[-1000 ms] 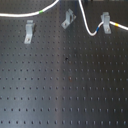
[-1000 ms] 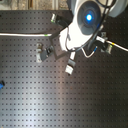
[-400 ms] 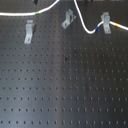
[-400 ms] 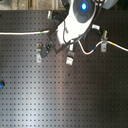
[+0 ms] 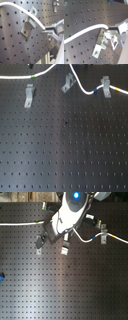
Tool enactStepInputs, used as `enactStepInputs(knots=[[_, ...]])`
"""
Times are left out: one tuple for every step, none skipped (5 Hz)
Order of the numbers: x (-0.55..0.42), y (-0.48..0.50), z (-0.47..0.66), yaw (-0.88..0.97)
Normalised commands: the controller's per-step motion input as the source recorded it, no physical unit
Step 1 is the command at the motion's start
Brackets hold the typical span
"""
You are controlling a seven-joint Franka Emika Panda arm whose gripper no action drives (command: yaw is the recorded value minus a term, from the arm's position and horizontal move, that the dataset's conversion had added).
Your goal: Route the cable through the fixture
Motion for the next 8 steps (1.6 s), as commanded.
enactStepInputs(knots=[[0.065,0.143,0.48,0.04],[0.077,0.054,0.45,0.00],[0.052,0.059,0.39,0.02],[0.134,0.160,0.30,0.19],[0.170,0.201,0.35,0.35],[0.119,0.075,0.47,0.32],[-0.195,-0.057,0.51,-0.07],[-0.150,-0.044,0.30,-0.16]])
